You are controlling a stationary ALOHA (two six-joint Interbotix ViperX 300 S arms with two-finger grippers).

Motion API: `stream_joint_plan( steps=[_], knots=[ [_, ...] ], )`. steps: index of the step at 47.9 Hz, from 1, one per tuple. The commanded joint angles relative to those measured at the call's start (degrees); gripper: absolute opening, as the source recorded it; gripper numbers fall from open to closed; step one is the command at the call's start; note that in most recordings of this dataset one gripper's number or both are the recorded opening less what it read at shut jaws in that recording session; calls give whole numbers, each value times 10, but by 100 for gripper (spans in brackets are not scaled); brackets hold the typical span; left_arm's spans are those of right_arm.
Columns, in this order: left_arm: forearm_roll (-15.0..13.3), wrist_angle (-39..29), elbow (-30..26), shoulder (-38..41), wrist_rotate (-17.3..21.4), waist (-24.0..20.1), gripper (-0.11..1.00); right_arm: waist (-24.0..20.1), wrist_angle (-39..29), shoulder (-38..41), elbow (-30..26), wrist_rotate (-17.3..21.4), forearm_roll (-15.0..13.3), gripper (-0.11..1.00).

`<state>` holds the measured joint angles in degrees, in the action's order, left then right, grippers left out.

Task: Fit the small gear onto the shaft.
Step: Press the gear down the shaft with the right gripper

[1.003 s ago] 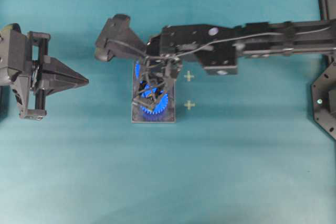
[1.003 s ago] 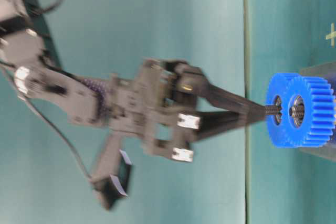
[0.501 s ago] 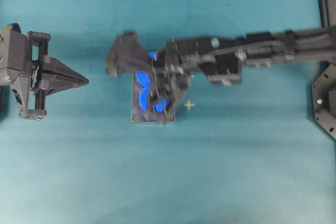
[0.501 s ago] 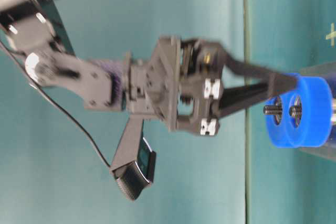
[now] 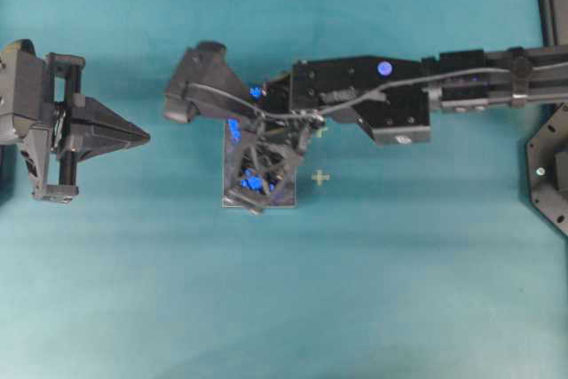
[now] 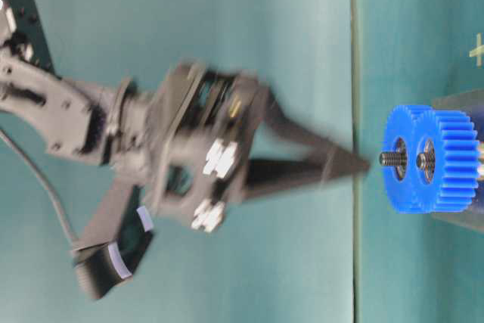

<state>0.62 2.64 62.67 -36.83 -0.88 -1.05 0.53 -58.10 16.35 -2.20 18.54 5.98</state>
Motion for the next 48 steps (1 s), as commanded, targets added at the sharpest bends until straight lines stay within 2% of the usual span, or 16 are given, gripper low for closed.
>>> stream_joint_plan(
  steps=[1, 10, 19, 23, 36, 43, 48],
  knots=[
    [2, 5, -7, -1, 0, -1, 0, 4, 5, 4, -18, -13, 1, -1],
    [1, 5, -6, -3, 0, -1, 0, 2, -14, 38, -29, -18, 10, 11],
    [2, 5, -5, -3, 0, -2, 0, 0, -23, 54, -24, -18, 10, 49],
    [2, 5, -5, -3, 0, -1, 0, -5, -25, 61, -24, -17, 10, 60],
    [2, 5, -5, -3, 0, -1, 0, -4, -29, 59, -28, -15, 0, 61],
    [2, 5, -5, -3, 0, -1, 0, 0, -59, 43, -48, -15, -3, 61],
    [2, 5, -5, -4, 0, -1, 0, 3, -90, 27, -66, -14, -22, 61]
  ],
)
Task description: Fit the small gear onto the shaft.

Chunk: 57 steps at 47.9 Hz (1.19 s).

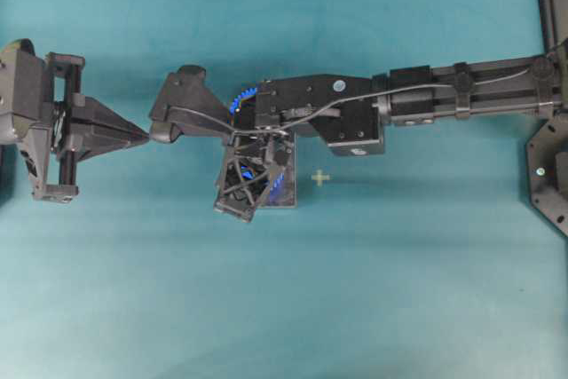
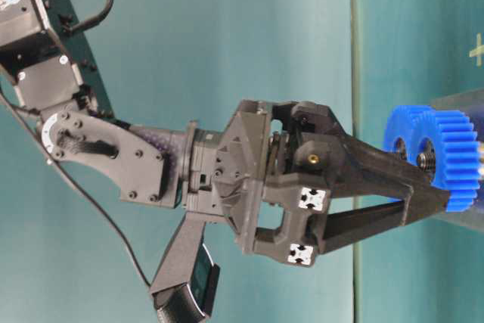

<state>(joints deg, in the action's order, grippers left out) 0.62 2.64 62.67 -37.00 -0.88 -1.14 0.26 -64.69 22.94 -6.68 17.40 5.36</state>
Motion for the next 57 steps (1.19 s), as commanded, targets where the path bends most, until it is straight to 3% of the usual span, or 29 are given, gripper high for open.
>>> stream_joint_plan(
  steps=[1, 7, 17, 22, 28, 35, 46, 57],
  knots=[
    [2, 5, -5, -1, 0, 0, 0, 5, -27, -40, -23, -3, -20, 61],
    [2, 5, -5, -1, 0, 0, 0, 7, -37, -48, -19, -4, -38, 61],
    [2, 5, -5, 1, 0, -1, 0, 12, -11, -26, 10, -6, -40, 56],
    [2, 5, -5, -1, 0, -1, 0, 11, -4, -19, 27, -5, -40, 43],
    [2, 5, -5, -2, 0, 0, 0, 11, -5, -27, 49, -3, -38, 19],
    [2, 5, -5, -2, -1, 0, 0, 0, -6, -54, 80, 3, -15, 1],
    [1, 5, -4, -1, 0, -1, 0, -22, -6, -100, 90, 16, 23, -1],
    [2, 5, -4, -1, -1, -3, 0, -13, -4, -141, 88, 29, 12, -1]
  ],
)
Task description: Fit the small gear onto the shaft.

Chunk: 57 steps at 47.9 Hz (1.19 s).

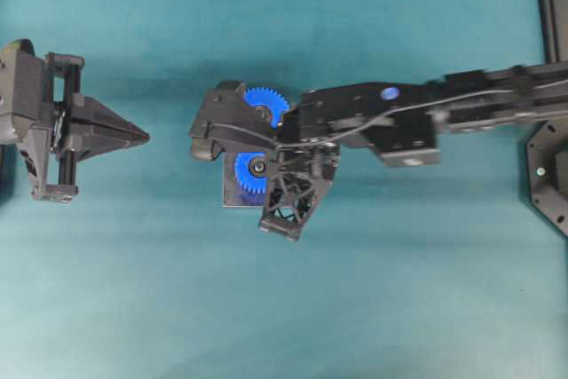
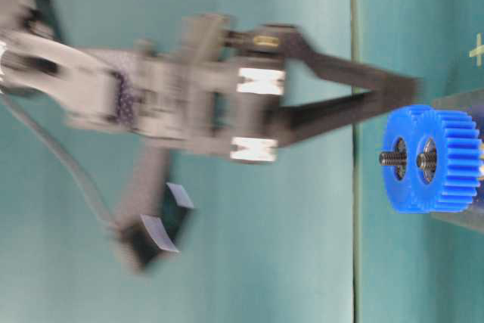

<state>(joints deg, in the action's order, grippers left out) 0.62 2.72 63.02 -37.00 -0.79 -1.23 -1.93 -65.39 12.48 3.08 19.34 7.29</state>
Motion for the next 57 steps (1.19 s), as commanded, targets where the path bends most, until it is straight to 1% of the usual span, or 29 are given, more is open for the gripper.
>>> stream_joint_plan(
  steps=[1, 5, 13, 19, 26, 34, 43, 53, 57],
  knots=[
    [1, 4, -6, -1, -1, -2, 0, 11, 4, -39, -7, 11, -11, -1],
    [1, 4, -7, -1, -2, -3, 0, 24, 0, -46, 11, 13, -25, -1],
    [2, 4, -6, -3, -2, -2, 0, 36, 5, -73, 67, 6, -27, -1],
    [2, 5, -6, -4, -2, -3, 0, 36, 57, -122, 118, -4, -27, -1],
    [2, 7, -7, -4, 0, -3, 0, 37, 110, -187, 171, -1, -26, -1],
    [2, 18, -6, -4, 2, -2, 0, 37, 175, -241, 230, 1, -26, -1],
    [2, 28, -6, -4, 3, -3, 0, 37, 243, -256, 271, -1, -26, -1],
    [2, 32, -6, -5, 2, -2, 0, 36, 312, -255, 292, -11, -26, -1],
    [1, 32, -6, -4, 2, -2, 0, 35, 323, -255, 297, -17, -26, -1]
  ],
)
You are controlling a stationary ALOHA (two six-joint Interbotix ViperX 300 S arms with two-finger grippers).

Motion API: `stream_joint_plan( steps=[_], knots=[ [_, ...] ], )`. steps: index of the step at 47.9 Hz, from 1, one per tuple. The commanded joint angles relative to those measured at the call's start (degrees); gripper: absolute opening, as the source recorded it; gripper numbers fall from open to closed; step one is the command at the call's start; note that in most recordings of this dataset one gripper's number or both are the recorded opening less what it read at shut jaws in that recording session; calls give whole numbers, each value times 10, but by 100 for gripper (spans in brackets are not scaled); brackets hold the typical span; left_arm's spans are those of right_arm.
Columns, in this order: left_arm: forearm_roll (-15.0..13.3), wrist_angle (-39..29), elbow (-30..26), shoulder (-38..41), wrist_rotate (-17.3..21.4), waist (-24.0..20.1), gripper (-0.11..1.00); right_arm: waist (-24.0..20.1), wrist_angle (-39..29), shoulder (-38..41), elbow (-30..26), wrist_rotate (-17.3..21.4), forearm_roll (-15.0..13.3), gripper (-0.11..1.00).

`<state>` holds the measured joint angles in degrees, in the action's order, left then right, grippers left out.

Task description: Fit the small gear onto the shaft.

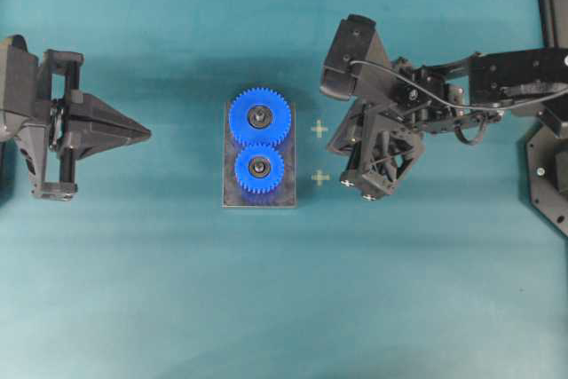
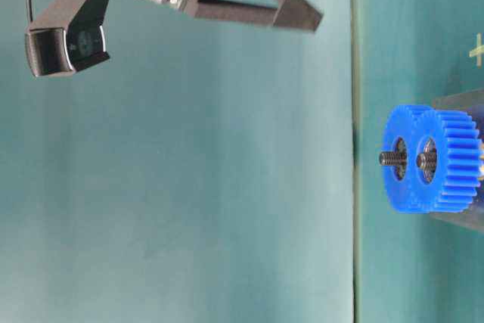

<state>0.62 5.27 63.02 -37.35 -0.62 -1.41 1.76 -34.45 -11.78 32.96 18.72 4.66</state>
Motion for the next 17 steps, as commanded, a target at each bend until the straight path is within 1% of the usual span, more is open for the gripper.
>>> stream_joint_plan(
  steps=[1, 7, 17],
  knots=[
    [1, 6, -5, -1, 0, 1, 0, -3, 16, -12, -1, -11, 0, -1],
    [2, 6, -3, -1, -3, 0, 0, -4, 22, -12, 4, -18, 0, -1],
    [2, 11, 0, 0, -3, 0, 0, -5, 35, -12, 11, -17, 0, -1]
  ],
)
